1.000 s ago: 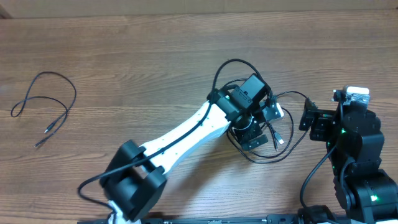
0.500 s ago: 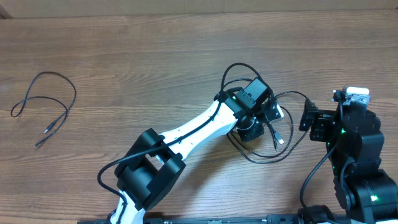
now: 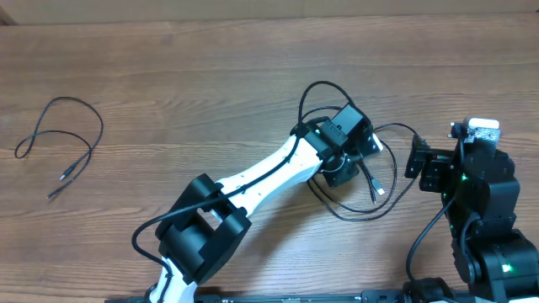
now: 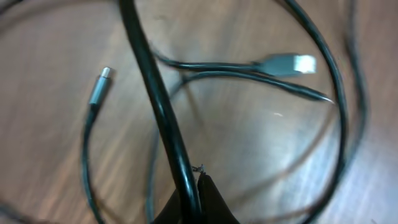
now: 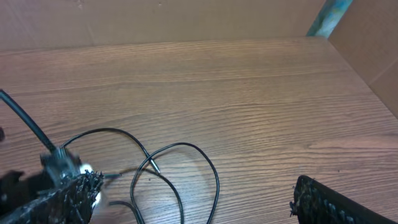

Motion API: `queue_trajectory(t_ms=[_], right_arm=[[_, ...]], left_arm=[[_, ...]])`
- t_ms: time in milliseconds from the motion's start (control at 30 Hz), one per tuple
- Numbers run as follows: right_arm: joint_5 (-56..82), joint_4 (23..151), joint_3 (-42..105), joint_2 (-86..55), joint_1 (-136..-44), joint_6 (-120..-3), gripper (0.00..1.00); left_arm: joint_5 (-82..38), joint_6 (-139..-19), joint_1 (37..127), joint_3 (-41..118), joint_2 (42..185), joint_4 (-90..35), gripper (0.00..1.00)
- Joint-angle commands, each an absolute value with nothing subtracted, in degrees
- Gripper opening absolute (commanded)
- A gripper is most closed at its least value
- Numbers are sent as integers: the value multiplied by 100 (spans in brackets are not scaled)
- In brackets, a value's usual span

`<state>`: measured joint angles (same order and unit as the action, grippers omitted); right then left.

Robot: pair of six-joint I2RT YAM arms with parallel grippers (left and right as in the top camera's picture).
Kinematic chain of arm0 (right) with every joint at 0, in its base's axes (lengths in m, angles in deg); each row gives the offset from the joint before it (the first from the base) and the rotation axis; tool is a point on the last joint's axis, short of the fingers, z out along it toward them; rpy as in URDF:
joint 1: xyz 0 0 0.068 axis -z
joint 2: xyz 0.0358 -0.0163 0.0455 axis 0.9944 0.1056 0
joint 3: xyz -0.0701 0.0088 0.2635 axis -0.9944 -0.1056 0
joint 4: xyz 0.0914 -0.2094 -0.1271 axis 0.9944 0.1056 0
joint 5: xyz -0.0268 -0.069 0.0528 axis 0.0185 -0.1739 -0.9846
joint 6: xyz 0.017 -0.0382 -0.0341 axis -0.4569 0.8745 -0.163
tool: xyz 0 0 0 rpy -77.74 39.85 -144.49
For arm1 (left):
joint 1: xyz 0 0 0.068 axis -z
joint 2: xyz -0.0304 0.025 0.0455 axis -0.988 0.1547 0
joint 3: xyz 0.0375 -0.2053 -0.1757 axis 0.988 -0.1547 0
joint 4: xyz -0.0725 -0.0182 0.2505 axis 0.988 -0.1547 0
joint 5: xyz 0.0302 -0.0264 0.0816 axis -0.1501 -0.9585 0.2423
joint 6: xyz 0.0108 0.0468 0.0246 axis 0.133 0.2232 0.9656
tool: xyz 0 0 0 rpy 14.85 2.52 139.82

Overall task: Untangle cables
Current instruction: 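Swing the left gripper right and grasp a black cable from the tangle, then lift the grasped cable up and pull it toward the far side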

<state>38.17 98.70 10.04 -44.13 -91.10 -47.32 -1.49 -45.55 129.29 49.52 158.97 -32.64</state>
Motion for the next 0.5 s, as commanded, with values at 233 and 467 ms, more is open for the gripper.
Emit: queue_trajectory(t_ms=[233, 467], right_arm=[[3874, 9841, 1179, -4465, -9101, -4753, 100], [3852, 9841, 1179, -4465, -9101, -4756, 100]], left_arm=[[601, -5679, 12358, 6967, 15893, -3469, 4], [620, -6254, 11842, 7999, 15893, -3478, 4]])
